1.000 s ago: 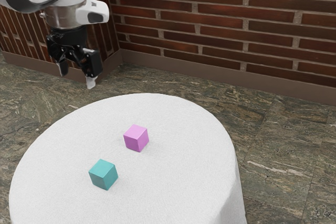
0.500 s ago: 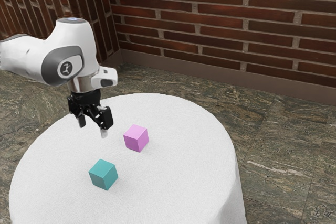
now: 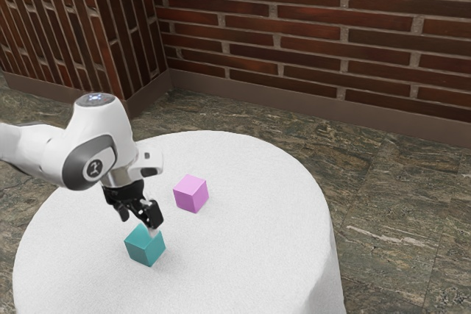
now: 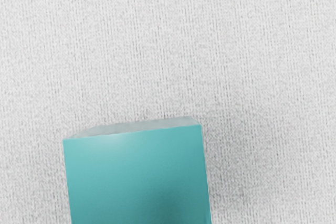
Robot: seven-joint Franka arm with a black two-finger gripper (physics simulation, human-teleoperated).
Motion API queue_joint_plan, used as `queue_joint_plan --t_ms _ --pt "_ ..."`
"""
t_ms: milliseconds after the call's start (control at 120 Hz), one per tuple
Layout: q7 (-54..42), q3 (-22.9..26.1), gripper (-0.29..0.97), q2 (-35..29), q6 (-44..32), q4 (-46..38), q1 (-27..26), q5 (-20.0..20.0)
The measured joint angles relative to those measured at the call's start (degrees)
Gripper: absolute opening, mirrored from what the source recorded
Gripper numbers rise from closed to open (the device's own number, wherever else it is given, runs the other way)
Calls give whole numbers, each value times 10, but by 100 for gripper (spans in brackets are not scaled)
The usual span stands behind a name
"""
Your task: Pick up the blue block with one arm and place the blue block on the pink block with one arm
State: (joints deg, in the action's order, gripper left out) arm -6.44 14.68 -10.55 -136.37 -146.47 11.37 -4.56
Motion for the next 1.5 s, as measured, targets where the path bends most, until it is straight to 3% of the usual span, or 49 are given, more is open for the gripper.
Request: queue_joint_plan --t_ms 683,1042,1500 --pt "-17 -6 68 107 -60 5 8 4" --pt "-22 -22 50 115 -63 13 1 43" --pt "-25 -22 41 120 -64 28 14 52"
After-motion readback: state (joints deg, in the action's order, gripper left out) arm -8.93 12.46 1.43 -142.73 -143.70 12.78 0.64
